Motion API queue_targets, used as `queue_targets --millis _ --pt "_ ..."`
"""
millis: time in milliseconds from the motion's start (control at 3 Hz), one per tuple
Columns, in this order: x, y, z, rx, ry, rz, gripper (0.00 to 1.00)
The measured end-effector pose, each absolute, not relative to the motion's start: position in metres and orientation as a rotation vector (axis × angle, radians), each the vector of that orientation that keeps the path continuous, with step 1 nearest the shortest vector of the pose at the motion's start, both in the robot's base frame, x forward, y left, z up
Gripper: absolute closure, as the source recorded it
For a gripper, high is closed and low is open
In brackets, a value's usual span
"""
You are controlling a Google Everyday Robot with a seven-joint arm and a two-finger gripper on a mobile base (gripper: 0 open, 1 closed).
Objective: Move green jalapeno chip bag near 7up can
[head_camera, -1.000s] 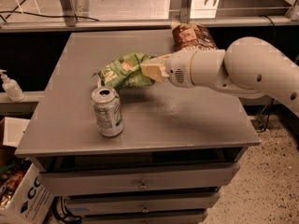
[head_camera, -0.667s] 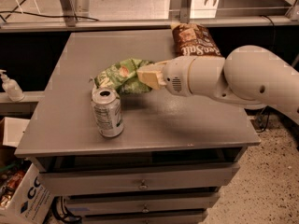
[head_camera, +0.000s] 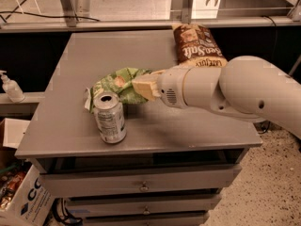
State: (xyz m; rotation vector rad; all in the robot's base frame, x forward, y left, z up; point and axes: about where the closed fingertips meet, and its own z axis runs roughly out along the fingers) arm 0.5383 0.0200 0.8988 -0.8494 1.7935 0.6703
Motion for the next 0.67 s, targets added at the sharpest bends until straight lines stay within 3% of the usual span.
queue_targets --millis 333,667 --pt "0.5316 0.0256 0.8926 -0.858 1.816 0.673 1.00" --pt "0.5305 0.0294 0.8887 -0.874 1.835 0.678 0.83"
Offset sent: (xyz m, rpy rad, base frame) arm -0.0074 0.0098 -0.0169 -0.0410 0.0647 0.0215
